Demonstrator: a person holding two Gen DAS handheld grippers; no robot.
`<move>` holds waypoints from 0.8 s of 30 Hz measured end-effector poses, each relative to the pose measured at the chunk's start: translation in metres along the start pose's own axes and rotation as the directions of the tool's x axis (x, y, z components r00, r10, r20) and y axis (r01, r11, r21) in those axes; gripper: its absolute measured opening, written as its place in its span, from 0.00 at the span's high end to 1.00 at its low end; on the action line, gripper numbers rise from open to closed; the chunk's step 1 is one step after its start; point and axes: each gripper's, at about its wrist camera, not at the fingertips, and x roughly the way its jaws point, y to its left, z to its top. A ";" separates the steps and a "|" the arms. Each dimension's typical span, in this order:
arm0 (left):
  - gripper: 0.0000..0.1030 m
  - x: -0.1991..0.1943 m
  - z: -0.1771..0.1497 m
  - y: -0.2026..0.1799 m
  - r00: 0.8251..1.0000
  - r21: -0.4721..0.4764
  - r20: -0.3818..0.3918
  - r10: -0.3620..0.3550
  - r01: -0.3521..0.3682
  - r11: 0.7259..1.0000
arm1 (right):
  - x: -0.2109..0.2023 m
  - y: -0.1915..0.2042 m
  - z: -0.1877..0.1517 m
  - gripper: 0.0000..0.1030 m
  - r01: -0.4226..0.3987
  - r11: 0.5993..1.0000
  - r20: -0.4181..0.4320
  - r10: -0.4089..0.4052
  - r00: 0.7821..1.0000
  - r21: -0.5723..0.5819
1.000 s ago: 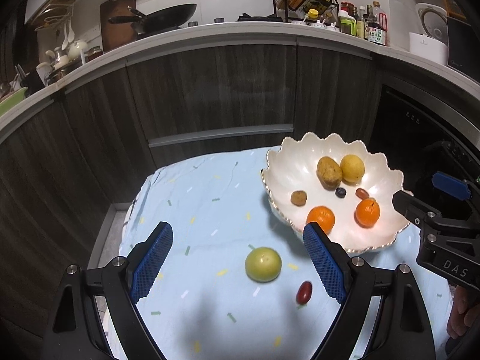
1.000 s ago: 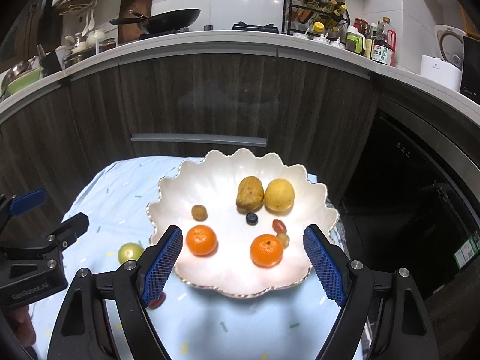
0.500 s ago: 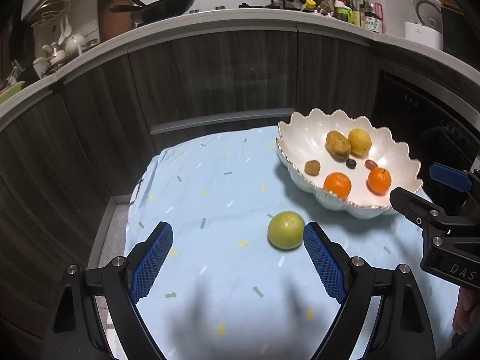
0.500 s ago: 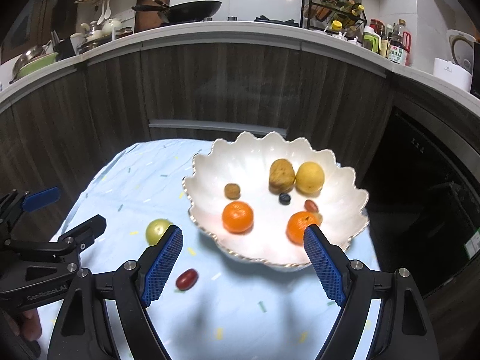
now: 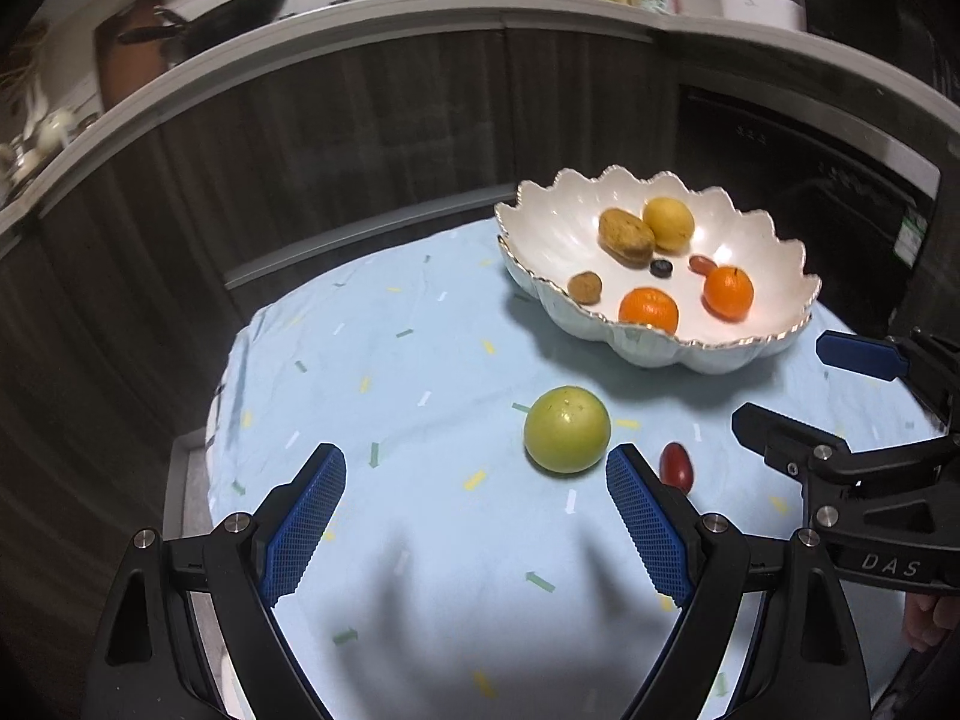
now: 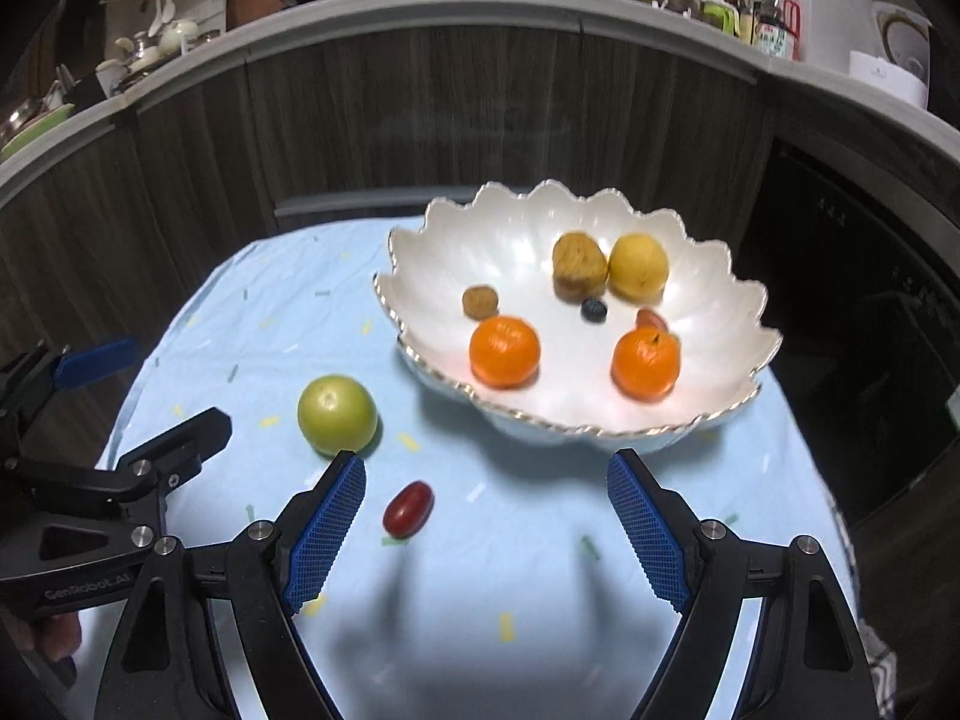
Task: Organize fruits
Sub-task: 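Move the left tool to the green fruit while the right tool reaches the red tomato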
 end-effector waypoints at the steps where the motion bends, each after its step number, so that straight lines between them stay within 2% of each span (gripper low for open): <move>1: 0.14 0.004 0.000 0.001 1.000 0.014 -0.005 -0.007 0.007 1.000 | 0.002 0.001 -0.001 0.19 0.006 1.000 -0.006 -0.006 1.000 0.001; 5: 0.14 0.018 -0.003 0.004 0.999 0.057 -0.019 -0.030 0.031 0.998 | 0.015 0.006 -0.004 0.20 0.014 1.000 -0.046 -0.014 0.999 0.006; 9: 0.16 0.033 -0.008 0.001 0.997 0.118 -0.037 -0.066 0.070 0.991 | 0.025 0.011 -0.007 0.32 -0.007 1.000 -0.087 0.008 0.996 0.003; 15: 0.21 0.053 -0.012 -0.009 0.991 0.183 -0.059 -0.120 0.129 0.975 | 0.034 0.018 -0.007 0.43 -0.043 0.999 -0.123 0.042 0.991 -0.004; 19: 0.24 0.065 -0.009 -0.015 0.988 0.218 -0.064 -0.138 0.149 0.964 | 0.042 0.018 -0.005 0.48 -0.061 0.998 -0.162 0.064 0.985 0.021; 24: 0.25 0.075 -0.004 -0.020 0.985 0.248 -0.056 -0.163 0.172 0.953 | 0.055 0.016 -0.001 0.62 -0.088 0.995 -0.226 0.098 0.969 0.057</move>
